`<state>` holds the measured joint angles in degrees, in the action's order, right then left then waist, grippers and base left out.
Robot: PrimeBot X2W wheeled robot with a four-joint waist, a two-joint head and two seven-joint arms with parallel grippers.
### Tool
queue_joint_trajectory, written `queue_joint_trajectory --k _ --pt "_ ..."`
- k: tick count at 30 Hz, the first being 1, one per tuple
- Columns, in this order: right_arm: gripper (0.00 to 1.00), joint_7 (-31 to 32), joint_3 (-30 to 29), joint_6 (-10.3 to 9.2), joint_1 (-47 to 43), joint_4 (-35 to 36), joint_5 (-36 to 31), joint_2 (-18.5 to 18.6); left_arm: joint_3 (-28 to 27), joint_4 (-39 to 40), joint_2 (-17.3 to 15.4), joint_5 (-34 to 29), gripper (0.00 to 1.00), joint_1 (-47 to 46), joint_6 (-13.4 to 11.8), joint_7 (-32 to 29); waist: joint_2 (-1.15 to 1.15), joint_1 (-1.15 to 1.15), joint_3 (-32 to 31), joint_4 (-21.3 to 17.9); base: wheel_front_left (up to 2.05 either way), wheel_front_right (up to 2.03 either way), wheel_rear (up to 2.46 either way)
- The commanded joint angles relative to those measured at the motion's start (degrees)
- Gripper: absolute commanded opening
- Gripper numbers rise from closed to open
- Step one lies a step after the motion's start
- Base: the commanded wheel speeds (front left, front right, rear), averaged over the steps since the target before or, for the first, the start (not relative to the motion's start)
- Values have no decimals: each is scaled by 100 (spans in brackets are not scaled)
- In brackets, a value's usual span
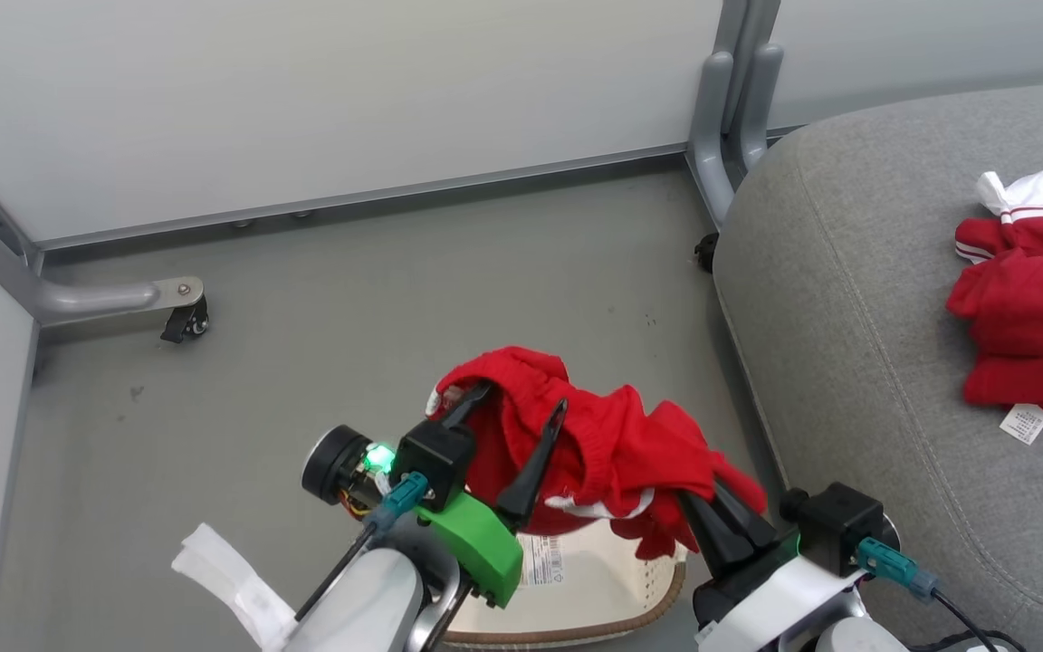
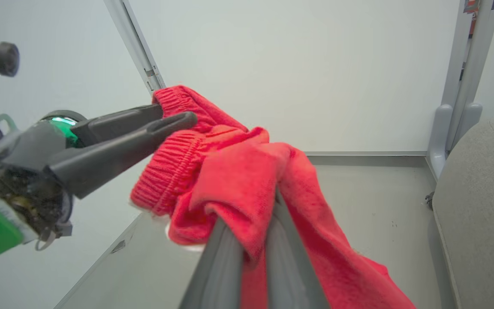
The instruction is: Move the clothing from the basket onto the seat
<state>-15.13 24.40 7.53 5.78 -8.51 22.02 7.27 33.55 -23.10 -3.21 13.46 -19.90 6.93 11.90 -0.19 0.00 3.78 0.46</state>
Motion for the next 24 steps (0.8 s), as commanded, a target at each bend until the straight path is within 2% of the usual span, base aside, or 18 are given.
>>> queue_joint_trajectory --k 1,5,10,15,24 --pt "0 -2 -16 -8 7 10 3 5 49 -81 -61 49 100 -40 16 -88 19 0 7 -5 0 0 0" --pt "0 -2 -56 -9 2 23 -14 -4 111 -218 -161 228 100 -213 44 -357 19 0 25 0 0 0 0" --pt "0 -2 -72 -9 8 19 -36 -15 21 -191 -321 50 100 -351 -231 -287 19 0 40 0 0 0 0" --pt "0 -2 -193 -9 33 82 -64 -26 -61 -145 -412 136 100 -367 -271 -272 19 0 43 -32 0 0 0" --pt "0 -2 -1097 -9 90 776 -282 51 -127 -96 -568 236 100 -168 -368 -178 19 0 215 -274 0 0 0"
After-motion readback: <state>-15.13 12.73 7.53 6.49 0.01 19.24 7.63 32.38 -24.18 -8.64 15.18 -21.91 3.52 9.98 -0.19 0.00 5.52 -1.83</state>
